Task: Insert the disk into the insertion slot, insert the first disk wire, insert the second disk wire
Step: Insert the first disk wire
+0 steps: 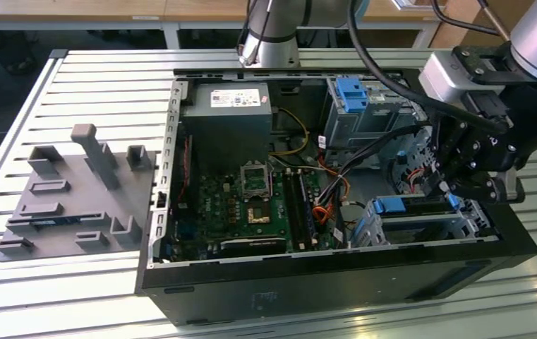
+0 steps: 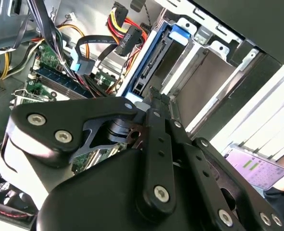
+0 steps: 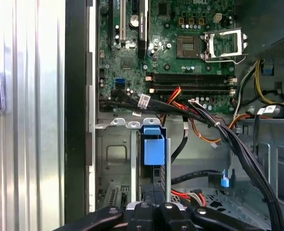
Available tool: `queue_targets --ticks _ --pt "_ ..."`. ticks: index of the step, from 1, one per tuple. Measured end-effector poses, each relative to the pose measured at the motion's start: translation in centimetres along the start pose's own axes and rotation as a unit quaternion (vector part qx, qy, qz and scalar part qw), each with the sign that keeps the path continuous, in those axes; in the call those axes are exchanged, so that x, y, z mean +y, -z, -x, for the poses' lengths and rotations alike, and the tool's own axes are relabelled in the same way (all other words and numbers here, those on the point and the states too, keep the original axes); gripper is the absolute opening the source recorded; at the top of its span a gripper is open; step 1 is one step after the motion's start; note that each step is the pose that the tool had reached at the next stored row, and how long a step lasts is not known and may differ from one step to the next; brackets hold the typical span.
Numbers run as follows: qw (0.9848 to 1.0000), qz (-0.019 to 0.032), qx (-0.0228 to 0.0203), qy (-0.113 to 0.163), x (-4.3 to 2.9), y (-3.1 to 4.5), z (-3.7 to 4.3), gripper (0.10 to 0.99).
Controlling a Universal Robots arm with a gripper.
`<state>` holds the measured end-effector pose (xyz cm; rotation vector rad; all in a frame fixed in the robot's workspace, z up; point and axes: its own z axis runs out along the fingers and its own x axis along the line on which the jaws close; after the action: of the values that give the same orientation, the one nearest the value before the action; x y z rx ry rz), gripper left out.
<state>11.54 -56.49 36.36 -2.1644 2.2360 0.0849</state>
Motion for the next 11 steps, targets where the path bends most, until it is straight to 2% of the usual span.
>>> queue_targets --ticks 4,11 --pt "1.0000 -0.0001 -0.0005 -0.002 -0.14 0.02 0.24 0.106" --pt "1.0000 -0.0001 -0.0012 -0.002 -1.23 -0.14 1.44 0.106"
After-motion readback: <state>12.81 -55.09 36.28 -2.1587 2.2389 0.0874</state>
